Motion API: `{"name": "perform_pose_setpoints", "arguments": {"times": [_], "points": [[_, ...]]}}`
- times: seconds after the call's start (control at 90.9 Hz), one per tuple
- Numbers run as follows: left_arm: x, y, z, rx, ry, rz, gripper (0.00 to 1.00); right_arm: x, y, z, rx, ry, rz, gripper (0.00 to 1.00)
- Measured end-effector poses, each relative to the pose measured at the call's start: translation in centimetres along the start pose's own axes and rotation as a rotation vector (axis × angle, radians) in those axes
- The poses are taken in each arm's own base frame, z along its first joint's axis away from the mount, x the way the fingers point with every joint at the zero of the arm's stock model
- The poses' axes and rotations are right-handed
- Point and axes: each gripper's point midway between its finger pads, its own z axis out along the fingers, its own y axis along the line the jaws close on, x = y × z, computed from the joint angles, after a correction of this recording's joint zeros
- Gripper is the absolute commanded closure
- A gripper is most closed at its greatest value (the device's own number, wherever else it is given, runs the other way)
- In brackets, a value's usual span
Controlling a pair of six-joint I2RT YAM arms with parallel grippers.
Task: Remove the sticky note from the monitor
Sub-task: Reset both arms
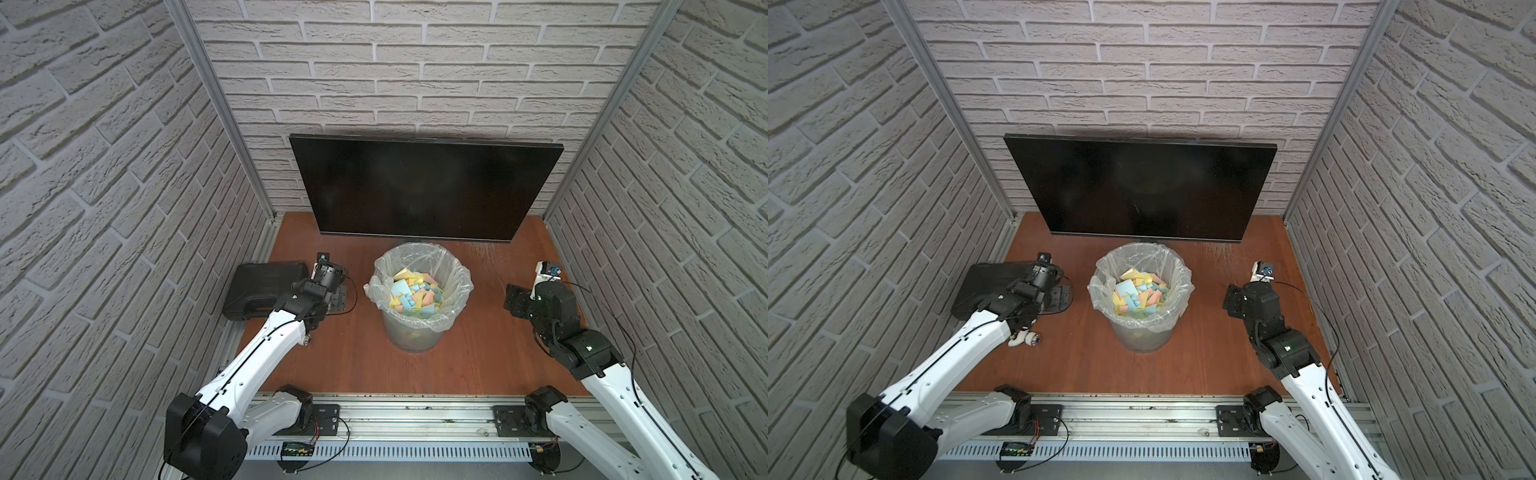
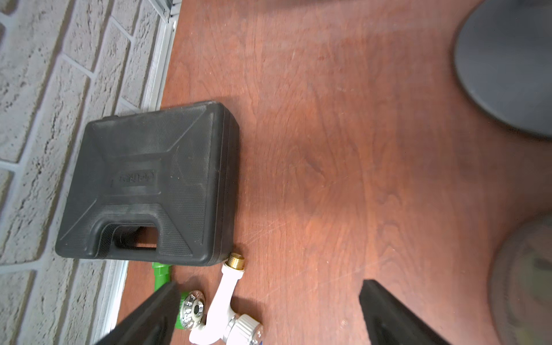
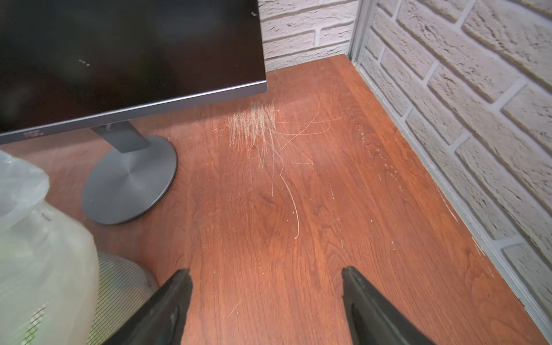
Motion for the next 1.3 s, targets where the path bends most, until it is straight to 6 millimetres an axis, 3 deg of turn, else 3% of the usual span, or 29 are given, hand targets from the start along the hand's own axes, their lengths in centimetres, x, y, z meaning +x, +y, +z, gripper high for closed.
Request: {"name": "perform_pose_setpoints", "arguments": {"times": [0.209, 0.429, 0.55, 0.66, 0.77, 0.88, 1.001, 1.188, 1.298], "points": [[-2.2, -0.5, 1.1, -0.012, -0.101, 0.049, 0.02, 1.0, -1.1, 0.2, 0.022, -0.044, 0.025, 0.14], [-4.3, -1.5, 3.1, -0.041, -0.106, 0.188, 0.02, 0.7, -1.2, -0.5, -0.005, -0.084, 0.039, 0.14], [-4.9, -1.1, 4.5, -0.045, -0.137, 0.199, 0.02, 1.0, -1.0, -0.5, -0.021, -0.081, 0.021, 0.12], [-4.5, 1.0, 6.1, -0.026, -0.169, 0.102, 0.02, 1.0, -0.9, -0.6, -0.034, -0.088, 0.006, 0.11], [-2.7, 2.6, 7.7, -0.024, -0.212, 0.059, 0.02, 0.9, -0.7, -0.8, -0.055, -0.106, -0.002, 0.08], [-1.5, 2.2, 9.0, -0.001, -0.226, 0.061, 0.02, 1.1, -0.6, -0.6, -0.068, -0.125, -0.010, 0.07], [-2.1, 1.8, 10.1, 0.024, -0.293, 0.043, 0.02, 1.6, -0.3, -0.2, -0.088, -0.145, -0.037, 0.00], [-2.9, 1.0, 12.1, 0.045, -0.367, 0.055, 0.02, 1.7, 0.0, 0.2, -0.113, -0.198, -0.090, 0.00], [-1.9, 0.4, 13.1, 0.071, -0.363, 0.063, 0.02, 1.3, 0.3, 0.3, -0.120, -0.229, -0.126, 0.00]]}}
